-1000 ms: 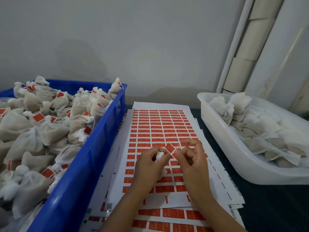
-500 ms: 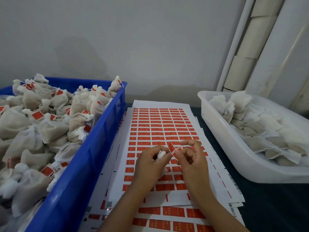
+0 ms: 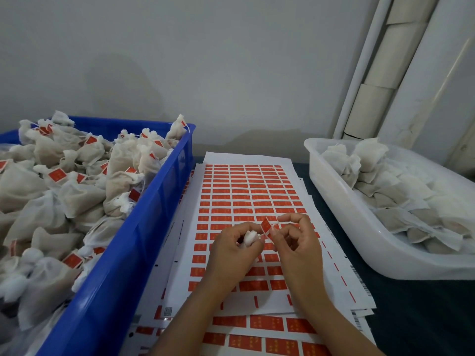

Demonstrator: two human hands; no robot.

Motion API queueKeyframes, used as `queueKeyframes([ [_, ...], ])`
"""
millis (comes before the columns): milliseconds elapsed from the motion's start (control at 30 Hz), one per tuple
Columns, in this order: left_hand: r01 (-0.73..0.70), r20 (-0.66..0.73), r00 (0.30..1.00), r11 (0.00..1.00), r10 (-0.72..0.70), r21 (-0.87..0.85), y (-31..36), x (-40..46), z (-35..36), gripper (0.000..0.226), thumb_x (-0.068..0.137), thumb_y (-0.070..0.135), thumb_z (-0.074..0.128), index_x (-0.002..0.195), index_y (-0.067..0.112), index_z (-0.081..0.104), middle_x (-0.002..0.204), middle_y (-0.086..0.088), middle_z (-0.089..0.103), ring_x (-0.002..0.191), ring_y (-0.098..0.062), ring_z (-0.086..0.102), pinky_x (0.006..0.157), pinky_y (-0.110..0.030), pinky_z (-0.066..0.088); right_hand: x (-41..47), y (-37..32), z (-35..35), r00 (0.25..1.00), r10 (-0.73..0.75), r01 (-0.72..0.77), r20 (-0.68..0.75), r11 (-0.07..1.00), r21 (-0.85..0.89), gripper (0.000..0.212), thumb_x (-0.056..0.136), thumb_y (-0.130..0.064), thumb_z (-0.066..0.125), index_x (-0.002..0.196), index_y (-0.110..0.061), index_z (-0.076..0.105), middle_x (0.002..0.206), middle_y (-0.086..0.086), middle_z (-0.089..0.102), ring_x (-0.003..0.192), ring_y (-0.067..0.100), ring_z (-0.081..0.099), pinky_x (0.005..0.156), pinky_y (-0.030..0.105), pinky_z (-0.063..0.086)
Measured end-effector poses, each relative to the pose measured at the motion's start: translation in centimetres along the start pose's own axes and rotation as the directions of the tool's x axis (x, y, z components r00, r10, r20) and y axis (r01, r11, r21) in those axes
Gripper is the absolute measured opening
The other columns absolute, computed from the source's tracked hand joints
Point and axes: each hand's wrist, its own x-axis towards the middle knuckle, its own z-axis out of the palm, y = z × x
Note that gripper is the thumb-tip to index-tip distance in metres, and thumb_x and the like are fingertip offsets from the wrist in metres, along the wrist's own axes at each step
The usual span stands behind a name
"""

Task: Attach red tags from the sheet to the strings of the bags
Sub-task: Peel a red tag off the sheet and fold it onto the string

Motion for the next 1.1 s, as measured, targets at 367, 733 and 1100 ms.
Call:
queueKeyframes([
  [367,0.003,-0.042,0.999,1.0,-0.004,-0.027,0.2,0.1,0.0,0.013,0.083,0.034,0.064,0.071,0.031,0.061,0.065,0.025,0.059,0.072,0.006,0.057,0.054,0.0,0.041,0.0,-0.4,0.0,1.0,-0.023,0.023,0.015,0.999,-0.037,0.019,0.085,-0.026,0.062,0.091,-0.038,0.048,0.082,-0.018,0.063,0.076,-0.005,0.062,0.065,0.004,0.047],
  [733,0.002,-0.047,0.999,1.0,-0.001,0.015,-0.1,0.1,0.0,0.013,0.085,0.031,0.062,0.073,0.028,0.062,0.072,0.01,0.064,0.071,-0.005,0.062,0.058,-0.005,0.046,0.4,-0.8,-0.8,0.993,0.042,-0.027,0.11,0.99,-0.135,0.031,0.078,-0.053,0.044,0.102,-0.035,0.052,0.083,-0.02,0.064,0.071,0.003,0.066,0.074,0.018,0.054],
  [1100,0.002,-0.027,1.0,1.0,-0.001,0.007,0.1,-0.1,-0.1,0.015,0.087,0.035,0.058,0.073,0.032,0.063,0.064,0.019,0.06,0.069,0.001,0.059,0.056,-0.006,0.045,1.4,-0.8,-1.9,0.969,-0.029,0.075,0.244,0.981,-0.181,0.013,0.084,-0.024,0.064,0.078,-0.033,0.057,0.086,-0.011,0.063,0.082,0.008,0.061,0.078,0.017,0.048],
])
